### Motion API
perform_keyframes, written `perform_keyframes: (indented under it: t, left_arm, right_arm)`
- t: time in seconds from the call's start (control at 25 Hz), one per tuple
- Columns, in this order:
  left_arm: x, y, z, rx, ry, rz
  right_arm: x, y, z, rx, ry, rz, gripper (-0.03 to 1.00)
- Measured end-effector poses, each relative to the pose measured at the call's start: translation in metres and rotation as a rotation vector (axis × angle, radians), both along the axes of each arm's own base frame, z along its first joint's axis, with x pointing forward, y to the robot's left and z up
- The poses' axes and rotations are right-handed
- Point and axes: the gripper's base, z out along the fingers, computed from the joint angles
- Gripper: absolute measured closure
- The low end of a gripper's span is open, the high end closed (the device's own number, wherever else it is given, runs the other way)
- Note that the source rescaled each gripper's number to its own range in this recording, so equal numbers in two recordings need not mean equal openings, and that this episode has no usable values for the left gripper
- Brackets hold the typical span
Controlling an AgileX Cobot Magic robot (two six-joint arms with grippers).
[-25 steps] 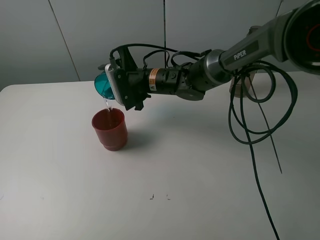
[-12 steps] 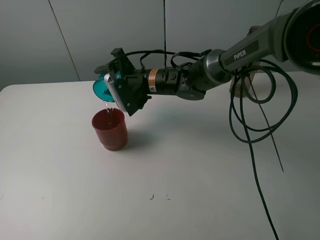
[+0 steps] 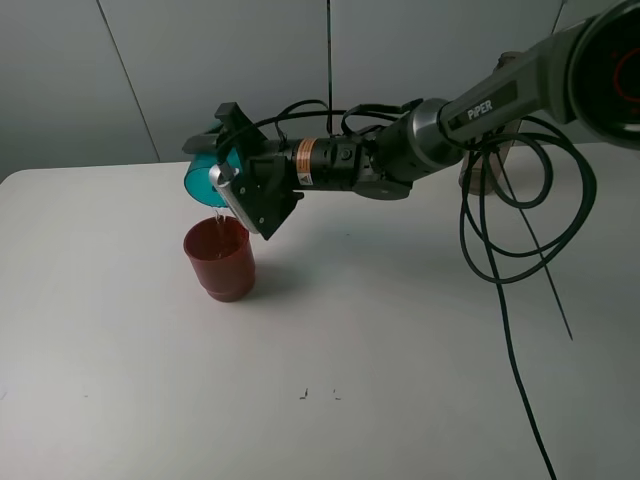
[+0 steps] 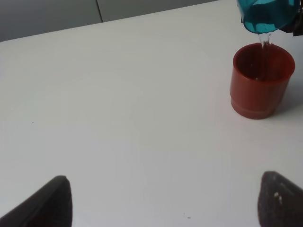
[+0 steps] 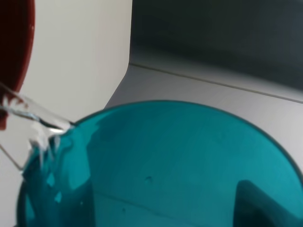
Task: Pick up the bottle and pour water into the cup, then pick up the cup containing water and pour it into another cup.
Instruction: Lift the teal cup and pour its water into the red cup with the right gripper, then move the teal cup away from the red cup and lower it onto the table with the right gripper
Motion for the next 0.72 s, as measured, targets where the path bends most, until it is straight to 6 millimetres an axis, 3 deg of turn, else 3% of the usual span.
perform_keyframes:
  t: [0.72]
  left_arm:
    - [0.0000, 0.0000, 0.0000, 0.000, 0.000, 0.000]
  right_arm:
    - [-0.0019, 0.0005, -0.0007, 0.004, 0.037, 0.014, 0.93]
